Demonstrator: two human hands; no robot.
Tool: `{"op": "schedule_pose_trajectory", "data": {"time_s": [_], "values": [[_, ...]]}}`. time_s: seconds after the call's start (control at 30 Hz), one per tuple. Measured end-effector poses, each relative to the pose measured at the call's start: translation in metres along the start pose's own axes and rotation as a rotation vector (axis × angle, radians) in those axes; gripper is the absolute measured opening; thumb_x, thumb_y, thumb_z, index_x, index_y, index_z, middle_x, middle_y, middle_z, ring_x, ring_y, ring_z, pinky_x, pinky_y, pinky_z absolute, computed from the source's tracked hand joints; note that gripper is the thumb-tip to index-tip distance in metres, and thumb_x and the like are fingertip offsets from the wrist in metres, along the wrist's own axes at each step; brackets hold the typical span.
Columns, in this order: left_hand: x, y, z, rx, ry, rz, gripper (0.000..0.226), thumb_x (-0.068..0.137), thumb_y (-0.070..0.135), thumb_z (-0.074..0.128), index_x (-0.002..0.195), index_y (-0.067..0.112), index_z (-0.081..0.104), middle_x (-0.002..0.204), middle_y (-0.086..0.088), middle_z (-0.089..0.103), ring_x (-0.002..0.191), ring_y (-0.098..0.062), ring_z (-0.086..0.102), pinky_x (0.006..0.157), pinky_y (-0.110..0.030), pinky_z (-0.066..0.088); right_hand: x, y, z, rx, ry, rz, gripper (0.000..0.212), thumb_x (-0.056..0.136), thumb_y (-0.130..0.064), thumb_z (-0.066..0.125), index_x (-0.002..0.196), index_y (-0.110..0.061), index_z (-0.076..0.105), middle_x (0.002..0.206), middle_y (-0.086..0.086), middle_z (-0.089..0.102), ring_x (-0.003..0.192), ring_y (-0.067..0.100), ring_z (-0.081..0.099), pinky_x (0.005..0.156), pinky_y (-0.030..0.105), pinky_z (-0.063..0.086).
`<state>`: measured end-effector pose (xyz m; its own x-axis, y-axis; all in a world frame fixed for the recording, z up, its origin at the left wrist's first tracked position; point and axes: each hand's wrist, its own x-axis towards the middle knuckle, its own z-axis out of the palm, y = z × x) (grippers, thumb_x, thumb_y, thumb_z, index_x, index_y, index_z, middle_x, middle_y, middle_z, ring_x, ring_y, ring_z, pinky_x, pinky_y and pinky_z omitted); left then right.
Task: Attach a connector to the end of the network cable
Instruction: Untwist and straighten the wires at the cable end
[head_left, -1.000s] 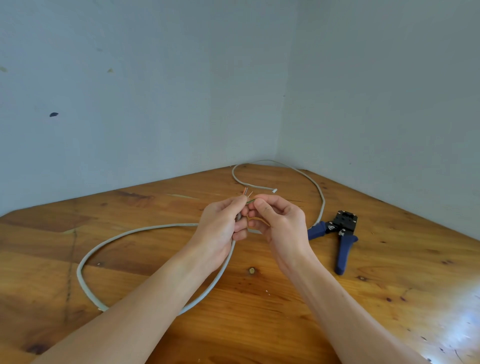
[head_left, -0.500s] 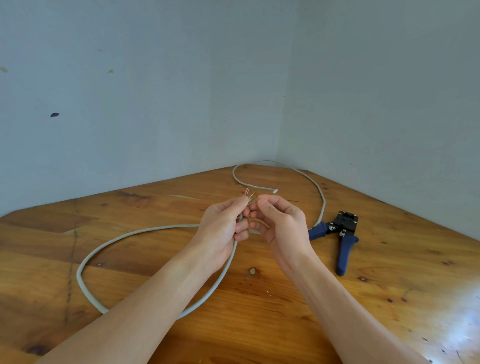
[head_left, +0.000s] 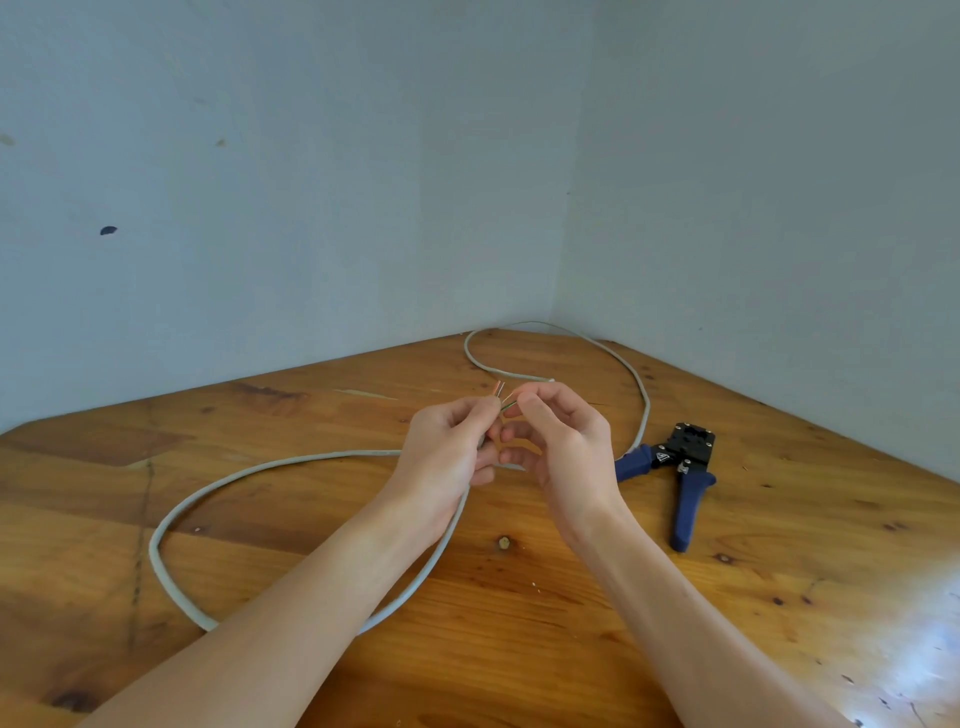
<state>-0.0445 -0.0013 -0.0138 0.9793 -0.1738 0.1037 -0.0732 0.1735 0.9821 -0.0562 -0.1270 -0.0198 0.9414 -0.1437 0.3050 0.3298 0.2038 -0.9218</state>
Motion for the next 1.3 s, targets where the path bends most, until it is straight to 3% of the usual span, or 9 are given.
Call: {"op": "schedule_pose_trajectory", "data": {"time_s": [0.07, 0.2, 0.53, 0.83, 1.03, 1.17, 1.2, 1.3], "values": [[-0.002, -0.001, 0.001, 0.051, 0.035, 0.052, 0.029, 0.102, 0.021, 0.055, 0.079, 0.006, 0.064, 0.067, -0.01, 0.042, 0.051, -0.012, 0.035, 0.045, -0.021, 0.034, 0.0, 0.001, 0.001, -0.018, 0.028, -0.013, 0.015, 0.098, -0.01, 0.059, 0.088, -0.011, 0.071, 0.077, 0.004, 0.07, 0.072, 0.021, 0.065, 0.063, 0.035, 0.055], [-0.002, -0.004, 0.003, 0.123, 0.069, 0.123, 0.024, 0.102, 0.019, 0.056, 0.087, 0.008, 0.072, 0.054, 0.006, 0.048, 0.042, -0.006, 0.038, 0.042, -0.02, 0.033, 0.0, 0.001, 0.001, -0.051, 0.05, 0.002, 0.017, 0.096, -0.011, 0.061, 0.083, -0.015, 0.071, 0.075, 0.001, 0.07, 0.071, 0.018, 0.067, 0.059, 0.031, 0.055], [0.0, -0.009, 0.002, 0.211, 0.101, 0.231, 0.018, 0.098, 0.016, 0.062, 0.085, 0.01, 0.073, 0.053, 0.011, 0.054, 0.042, -0.008, 0.041, 0.042, -0.023, 0.033, -0.001, 0.002, 0.002, -0.223, 0.142, -0.007, 0.013, 0.096, -0.012, 0.061, 0.092, -0.011, 0.073, 0.077, 0.001, 0.073, 0.069, 0.01, 0.067, 0.06, 0.029, 0.059], [0.002, -0.013, 0.001, 0.222, 0.075, 0.251, 0.016, 0.094, 0.019, 0.068, 0.08, 0.018, 0.075, 0.057, 0.013, 0.06, 0.043, -0.007, 0.045, 0.043, -0.021, 0.037, -0.002, 0.001, 0.002, -0.274, 0.19, -0.019, 0.014, 0.097, -0.014, 0.061, 0.091, -0.014, 0.074, 0.083, 0.007, 0.075, 0.079, 0.023, 0.073, 0.065, 0.036, 0.063], [0.002, -0.011, -0.002, 0.362, 0.105, 0.324, 0.019, 0.095, 0.022, 0.066, 0.078, 0.026, 0.074, 0.061, 0.019, 0.063, 0.049, 0.002, 0.052, 0.049, -0.013, 0.04, -0.002, -0.001, 0.001, -0.257, 0.146, -0.011, 0.016, 0.099, -0.015, 0.059, 0.093, -0.017, 0.074, 0.079, 0.0, 0.075, 0.073, 0.013, 0.07, 0.062, 0.03, 0.061], [0.003, -0.007, -0.006, 0.512, 0.086, 0.398, 0.019, 0.095, 0.017, 0.065, 0.079, 0.024, 0.074, 0.065, 0.018, 0.065, 0.054, 0.007, 0.055, 0.053, -0.006, 0.039, 0.001, -0.005, -0.002, -0.355, 0.066, -0.108, 0.022, 0.102, -0.008, 0.052, 0.102, -0.019, 0.07, 0.092, 0.001, 0.073, 0.082, 0.011, 0.071, 0.067, 0.036, 0.062], [0.004, -0.007, -0.007, 0.557, 0.076, 0.408, 0.018, 0.095, 0.017, 0.065, 0.081, 0.023, 0.074, 0.068, 0.016, 0.066, 0.056, 0.007, 0.056, 0.055, -0.006, 0.04, 0.001, -0.005, -0.003, -0.441, 0.042, -0.151, 0.022, 0.101, -0.007, 0.052, 0.1, -0.02, 0.07, 0.093, -0.002, 0.072, 0.087, 0.011, 0.07, 0.071, 0.033, 0.061], [0.006, -0.008, -0.01, 0.687, 0.033, 0.413, 0.014, 0.096, 0.018, 0.064, 0.088, 0.021, 0.075, 0.074, 0.012, 0.066, 0.057, 0.007, 0.057, 0.053, -0.007, 0.04, 0.001, -0.005, -0.005, -0.676, -0.024, -0.239, 0.02, 0.098, -0.008, 0.058, 0.093, -0.023, 0.07, 0.093, -0.011, 0.07, 0.093, 0.002, 0.061, 0.077, 0.01, 0.048]]}}
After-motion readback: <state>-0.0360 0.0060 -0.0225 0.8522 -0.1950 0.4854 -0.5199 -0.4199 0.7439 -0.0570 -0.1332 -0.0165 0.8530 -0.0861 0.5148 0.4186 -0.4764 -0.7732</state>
